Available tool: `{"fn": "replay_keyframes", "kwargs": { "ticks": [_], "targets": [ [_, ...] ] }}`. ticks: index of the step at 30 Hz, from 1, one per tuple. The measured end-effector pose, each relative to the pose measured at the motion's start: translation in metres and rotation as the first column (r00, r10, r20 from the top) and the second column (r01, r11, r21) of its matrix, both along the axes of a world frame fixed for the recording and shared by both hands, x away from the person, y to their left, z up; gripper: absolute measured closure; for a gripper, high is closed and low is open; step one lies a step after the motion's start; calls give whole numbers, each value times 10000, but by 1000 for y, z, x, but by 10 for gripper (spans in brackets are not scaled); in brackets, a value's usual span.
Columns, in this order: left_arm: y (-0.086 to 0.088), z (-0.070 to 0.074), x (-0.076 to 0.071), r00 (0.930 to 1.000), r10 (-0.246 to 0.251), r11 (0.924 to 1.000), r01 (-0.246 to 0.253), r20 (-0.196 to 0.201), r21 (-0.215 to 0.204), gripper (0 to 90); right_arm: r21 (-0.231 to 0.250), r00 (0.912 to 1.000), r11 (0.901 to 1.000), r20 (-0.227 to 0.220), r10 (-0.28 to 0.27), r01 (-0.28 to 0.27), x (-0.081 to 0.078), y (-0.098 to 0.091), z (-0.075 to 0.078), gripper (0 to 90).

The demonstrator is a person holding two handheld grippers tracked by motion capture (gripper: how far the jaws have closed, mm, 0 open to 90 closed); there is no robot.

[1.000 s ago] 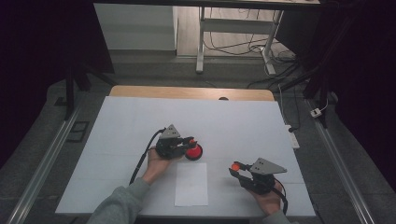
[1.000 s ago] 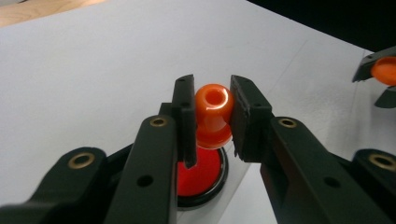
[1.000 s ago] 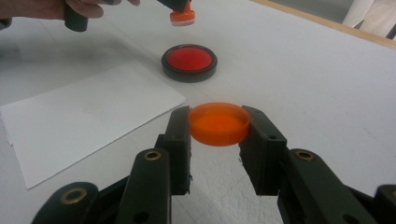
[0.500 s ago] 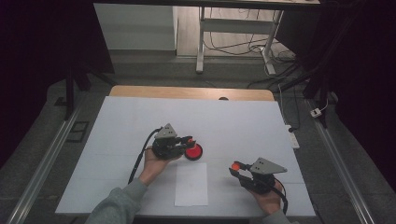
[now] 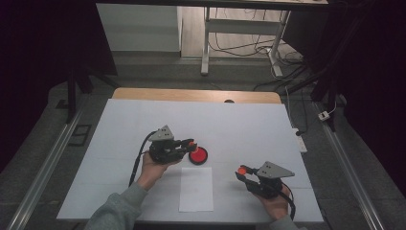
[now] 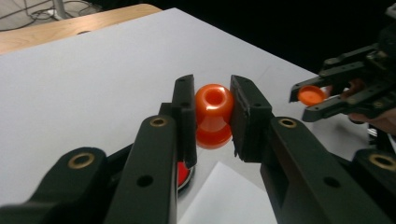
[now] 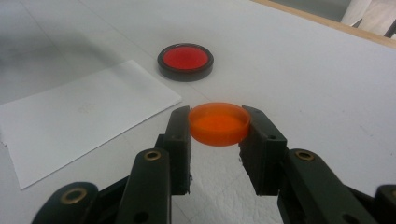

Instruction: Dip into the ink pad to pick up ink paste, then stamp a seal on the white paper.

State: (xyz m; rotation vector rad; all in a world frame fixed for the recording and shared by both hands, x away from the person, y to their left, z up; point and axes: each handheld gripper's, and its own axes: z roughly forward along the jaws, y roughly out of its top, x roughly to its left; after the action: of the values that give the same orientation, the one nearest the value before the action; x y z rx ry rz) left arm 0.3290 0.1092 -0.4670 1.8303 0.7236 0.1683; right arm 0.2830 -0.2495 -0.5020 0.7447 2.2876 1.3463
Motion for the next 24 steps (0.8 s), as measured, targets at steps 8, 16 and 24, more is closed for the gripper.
{"fn": "replay_keyframes", "kwargs": {
  "ticks": [8,16,24],
  "targets": [
    [5,6,-12,9995,-302,9995,302,82,-2,726,-67,9999,9999,24,104,-104,-1,3,0,643],
    [11,4,-21,9979,-652,9978,653,-62,108,725,-84,9999,9999,39,102,-102,-2,3,1,644],
    [11,3,-22,9970,-757,9970,759,-131,174,726,-66,9999,9999,74,90,-90,-2,3,1,644]
  ]
}}
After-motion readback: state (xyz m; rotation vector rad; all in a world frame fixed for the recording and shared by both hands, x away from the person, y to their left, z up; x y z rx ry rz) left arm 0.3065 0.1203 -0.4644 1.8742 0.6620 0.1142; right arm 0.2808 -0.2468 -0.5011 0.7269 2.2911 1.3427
